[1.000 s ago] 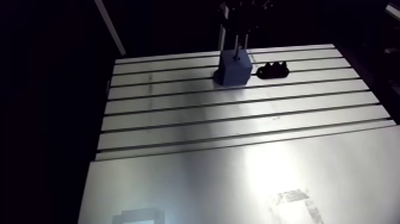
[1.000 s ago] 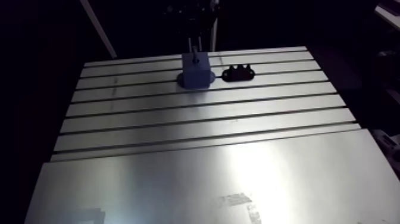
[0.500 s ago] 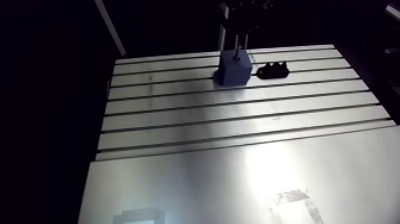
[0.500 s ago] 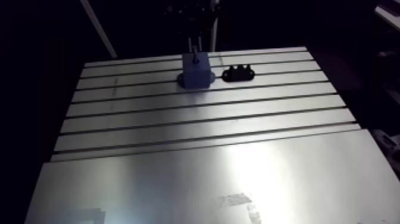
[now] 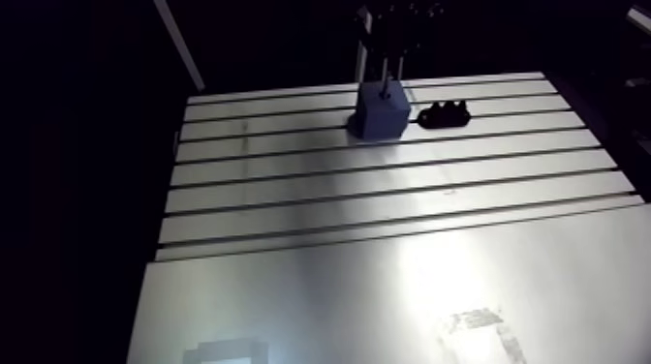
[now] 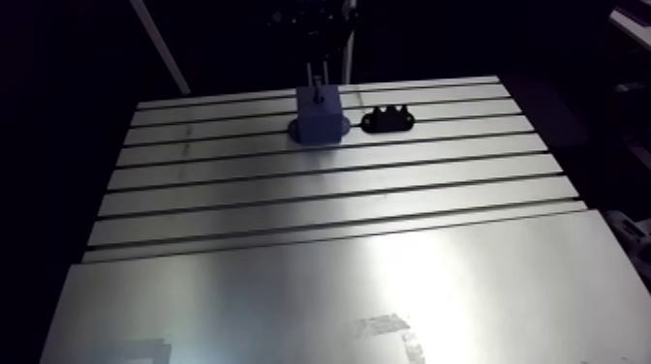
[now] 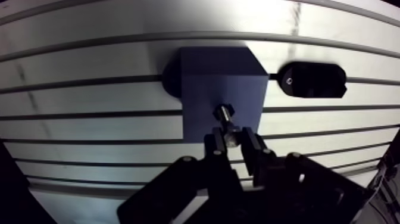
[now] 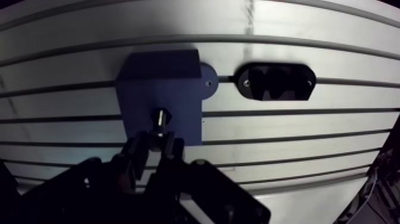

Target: Pick up the M10 bolt and insert it into the hex recess until seated.

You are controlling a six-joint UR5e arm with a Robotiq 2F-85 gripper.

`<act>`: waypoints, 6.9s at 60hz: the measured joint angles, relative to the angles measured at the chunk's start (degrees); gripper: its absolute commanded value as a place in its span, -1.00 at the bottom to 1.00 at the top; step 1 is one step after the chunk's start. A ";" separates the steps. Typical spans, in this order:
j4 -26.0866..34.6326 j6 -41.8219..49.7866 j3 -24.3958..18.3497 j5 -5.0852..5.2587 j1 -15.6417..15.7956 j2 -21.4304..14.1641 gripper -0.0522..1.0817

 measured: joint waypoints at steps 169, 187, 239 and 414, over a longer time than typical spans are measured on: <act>-4.70 -0.39 2.87 0.78 -0.15 -3.27 0.99; -6.99 -1.30 4.15 1.01 -0.22 -3.12 0.99; -11.58 -2.62 7.52 2.49 -1.06 -3.09 0.99; -13.74 -3.64 9.73 2.62 -1.06 -2.93 0.99</act>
